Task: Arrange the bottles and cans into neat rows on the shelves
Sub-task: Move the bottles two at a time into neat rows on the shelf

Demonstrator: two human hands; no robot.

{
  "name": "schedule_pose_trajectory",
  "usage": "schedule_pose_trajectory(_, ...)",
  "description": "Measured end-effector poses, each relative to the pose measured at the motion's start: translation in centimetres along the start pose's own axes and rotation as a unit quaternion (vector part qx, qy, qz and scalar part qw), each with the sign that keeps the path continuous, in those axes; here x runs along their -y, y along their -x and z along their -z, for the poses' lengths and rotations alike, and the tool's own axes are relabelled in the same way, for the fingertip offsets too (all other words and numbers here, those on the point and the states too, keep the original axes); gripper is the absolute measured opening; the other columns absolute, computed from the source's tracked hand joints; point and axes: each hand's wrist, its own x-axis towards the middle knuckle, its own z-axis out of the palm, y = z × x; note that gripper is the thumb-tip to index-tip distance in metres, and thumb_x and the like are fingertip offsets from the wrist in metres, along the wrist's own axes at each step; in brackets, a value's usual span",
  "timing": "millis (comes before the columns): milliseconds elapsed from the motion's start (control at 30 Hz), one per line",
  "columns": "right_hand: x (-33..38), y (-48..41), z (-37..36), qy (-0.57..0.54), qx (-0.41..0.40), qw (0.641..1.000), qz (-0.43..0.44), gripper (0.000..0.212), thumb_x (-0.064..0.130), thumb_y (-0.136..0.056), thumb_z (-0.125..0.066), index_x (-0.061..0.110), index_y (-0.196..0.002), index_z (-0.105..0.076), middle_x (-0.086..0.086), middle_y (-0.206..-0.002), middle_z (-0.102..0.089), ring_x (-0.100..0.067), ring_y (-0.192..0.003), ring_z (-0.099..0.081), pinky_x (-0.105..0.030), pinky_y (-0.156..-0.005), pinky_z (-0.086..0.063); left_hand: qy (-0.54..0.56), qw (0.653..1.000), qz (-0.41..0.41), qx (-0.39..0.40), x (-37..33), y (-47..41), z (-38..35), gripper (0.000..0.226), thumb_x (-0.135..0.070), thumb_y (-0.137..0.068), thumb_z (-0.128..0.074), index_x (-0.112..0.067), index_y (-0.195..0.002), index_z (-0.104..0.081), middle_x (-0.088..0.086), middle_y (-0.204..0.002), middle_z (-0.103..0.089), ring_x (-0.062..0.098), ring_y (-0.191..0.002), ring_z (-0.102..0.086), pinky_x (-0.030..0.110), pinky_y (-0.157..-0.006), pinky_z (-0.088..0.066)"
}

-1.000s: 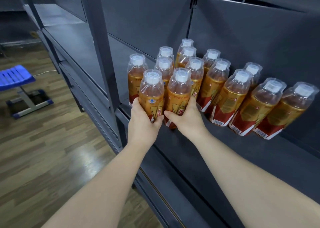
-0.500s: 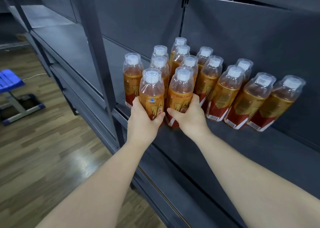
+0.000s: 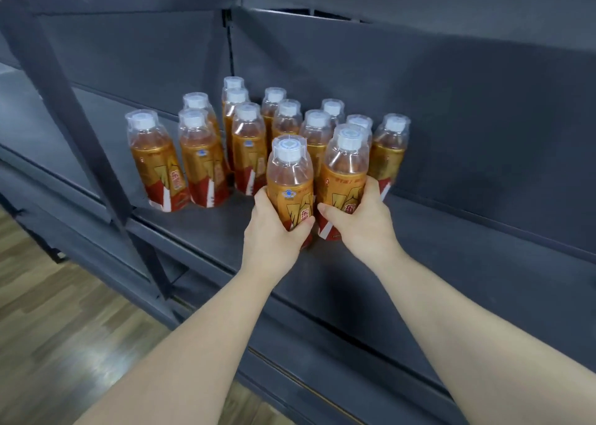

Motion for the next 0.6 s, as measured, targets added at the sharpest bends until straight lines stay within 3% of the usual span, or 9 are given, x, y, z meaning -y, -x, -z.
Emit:
schedule_pose_trajectory(133,-1.6,3.1,5.6,0.005,-0.039,0.999,-0.028,0.061,0.034,-0.083,-0.079,0.035,-0.127,-0.037,0.019,-0.109,-0.056,-0.005,-0.102,-0.058,-0.028,-0.087,-0.051,0.01,0.998,-0.021,0.058,-2.7,3.2,-3.2,0.072,-0.04,-0.08,-0.08,-0.027,-0.135,-0.034,-0.009,-0.124,-0.056,0.014,-0.108,-0.058,0.032,-0.088,-0.05)
schedule_pose_trajectory(600,-5.3,14.4,20.0,0.069,-0.194,0.969,-0.137,0.071,0.038,-0.086,-0.076,0.024,-0.142,-0.034,0.011,-0.123,-0.054,-0.011,-0.109,-0.053,-0.03,-0.09,-0.05,0.055,0.969,-0.073,0.23,-10.3,13.4,-12.3,0.078,-0.037,-0.081,-0.08,-0.027,-0.141,-0.03,-0.011,-0.128,-0.052,0.008,-0.112,-0.052,0.03,-0.092,-0.05)
